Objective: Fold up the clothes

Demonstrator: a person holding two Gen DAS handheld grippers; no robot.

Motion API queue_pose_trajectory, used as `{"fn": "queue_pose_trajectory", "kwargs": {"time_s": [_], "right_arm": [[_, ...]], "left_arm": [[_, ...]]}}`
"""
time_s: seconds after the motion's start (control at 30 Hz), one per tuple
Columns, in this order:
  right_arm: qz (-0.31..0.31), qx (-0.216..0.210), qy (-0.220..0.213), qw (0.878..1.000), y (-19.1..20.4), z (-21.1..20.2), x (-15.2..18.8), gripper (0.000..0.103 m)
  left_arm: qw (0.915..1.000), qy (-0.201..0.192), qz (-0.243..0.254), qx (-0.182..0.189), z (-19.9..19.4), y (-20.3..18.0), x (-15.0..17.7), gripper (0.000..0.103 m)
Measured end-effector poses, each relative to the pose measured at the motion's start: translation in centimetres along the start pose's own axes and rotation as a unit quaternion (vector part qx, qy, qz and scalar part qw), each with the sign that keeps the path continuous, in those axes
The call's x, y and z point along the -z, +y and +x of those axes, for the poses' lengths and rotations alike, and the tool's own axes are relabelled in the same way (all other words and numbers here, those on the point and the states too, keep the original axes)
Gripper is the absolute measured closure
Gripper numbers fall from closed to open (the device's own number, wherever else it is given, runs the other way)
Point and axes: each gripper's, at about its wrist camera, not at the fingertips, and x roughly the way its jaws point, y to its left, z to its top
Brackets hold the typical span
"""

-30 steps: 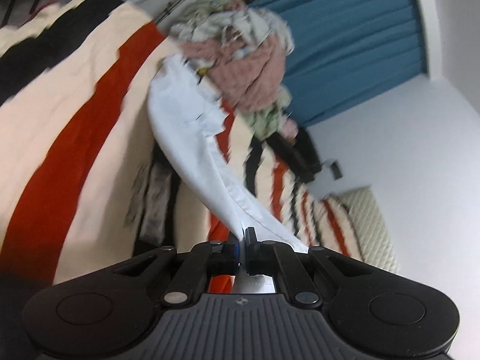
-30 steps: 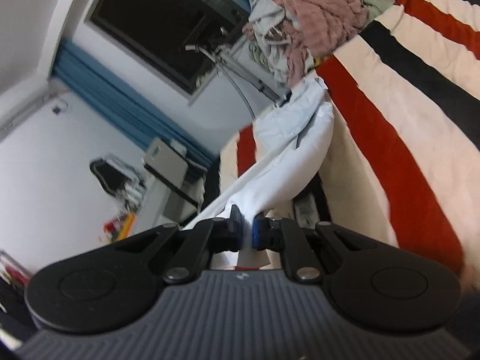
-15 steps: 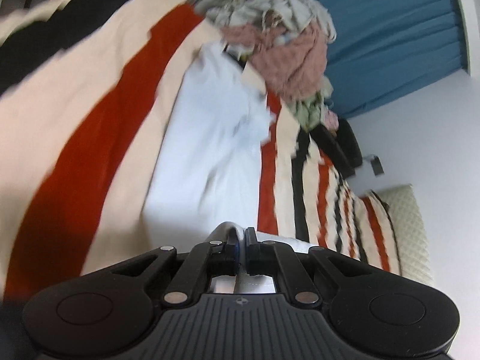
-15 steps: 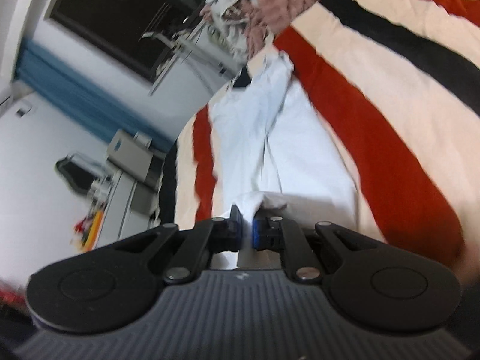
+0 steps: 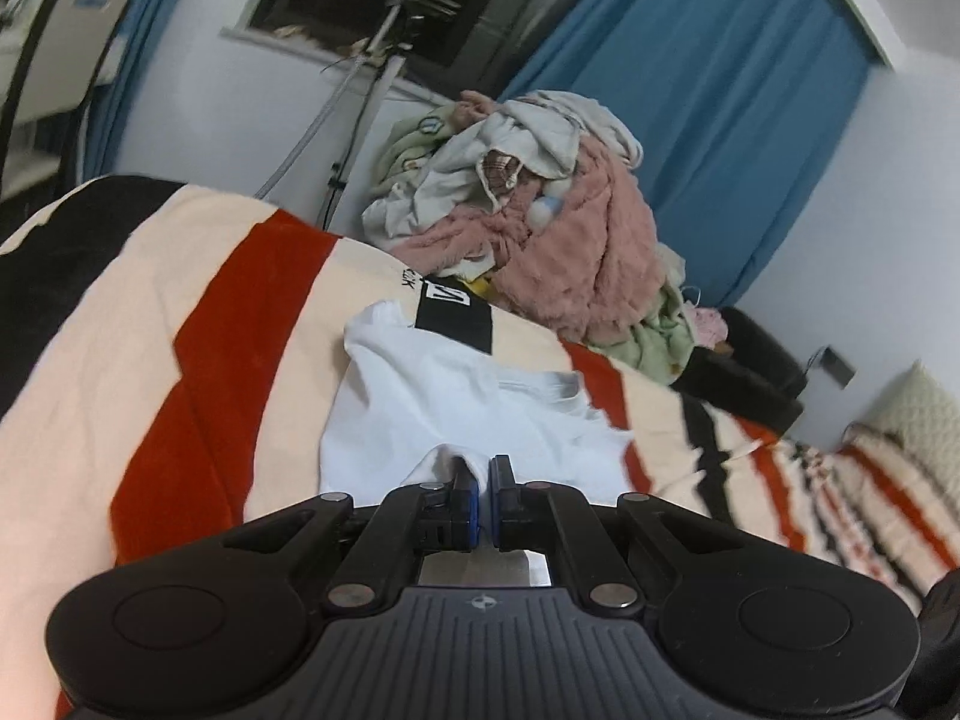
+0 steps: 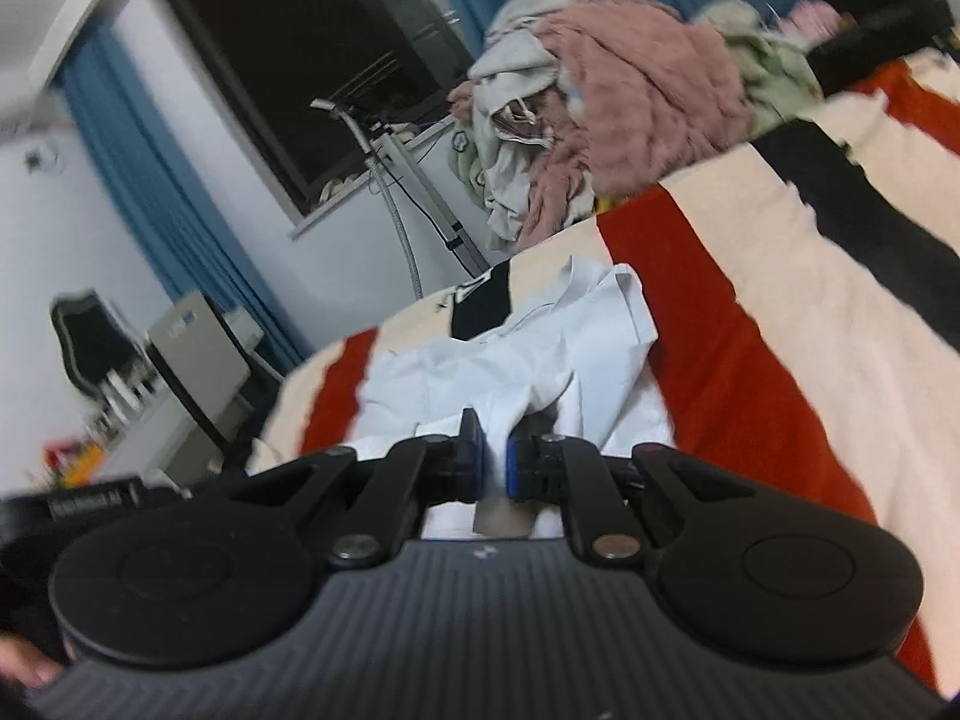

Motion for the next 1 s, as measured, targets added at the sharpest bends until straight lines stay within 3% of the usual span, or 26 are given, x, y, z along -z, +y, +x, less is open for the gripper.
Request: {"fn": "queue_pose_trajectory", "kwargs": {"time_s": [0.17, 0.27, 0.47, 0.5, 0.53, 0.57, 0.6, 0.63, 0.67, 0.7, 0.77, 1.0], "right_arm": [[-0.038, 0.038, 0.044, 0.998, -1.7, 4.9, 1.7, 0.092], [-0.065, 0.050, 0.060, 0.995, -1.9, 6.7, 2.8, 0.091], [-0.079, 0.060, 0.060, 0.993, -1.4, 6.4, 3.0, 0.091], [-0.080, 0.062, 0.060, 0.993, -1.3, 6.1, 2.9, 0.091], [-0.085, 0.064, 0.061, 0.992, -1.0, 5.8, 2.8, 0.085], [-0.090, 0.065, 0.061, 0.992, -0.8, 5.5, 2.7, 0.066], [-0.095, 0.064, 0.059, 0.992, -0.5, 5.1, 2.5, 0.053], [-0.100, 0.057, 0.053, 0.992, -0.2, 4.4, 2.4, 0.025], [-0.104, 0.048, 0.040, 0.993, 0.2, 3.5, 2.3, 0.015], [-0.113, 0.043, 0.026, 0.992, 0.6, 2.5, 2.1, 0.017], [-0.140, 0.041, 0.007, 0.989, 1.8, 0.6, 1.8, 0.017], [-0.151, 0.048, -0.034, 0.987, 3.6, -5.6, 1.6, 0.017]], "left_arm": [[0.9982, 0.039, 0.034, -0.029, 5.5, 1.9, 2.5, 0.098], [0.9968, 0.066, 0.028, -0.035, 7.7, 3.2, 3.5, 0.098], [0.9957, 0.065, 0.050, -0.043, 8.0, 3.0, 3.7, 0.096], [0.9955, 0.061, 0.057, -0.045, 7.3, 2.6, 3.6, 0.093], [0.9952, 0.056, 0.065, -0.048, 6.6, 2.1, 3.6, 0.082], [0.9948, 0.052, 0.072, -0.050, 5.9, 1.7, 3.5, 0.067], [0.9943, 0.047, 0.080, -0.052, 5.2, 1.3, 3.5, 0.058], [0.9940, 0.039, 0.087, -0.053, 4.3, 0.7, 3.3, 0.045], [0.9936, 0.030, 0.094, -0.054, 3.5, 0.2, 3.2, 0.040], [0.9931, 0.022, 0.102, -0.054, 2.6, -0.4, 3.0, 0.038], [0.9922, 0.012, 0.113, -0.050, 0.8, -1.3, 2.9, 0.020], [0.9892, -0.022, 0.140, -0.038, -5.8, -3.6, 3.7, 0.013]]}}
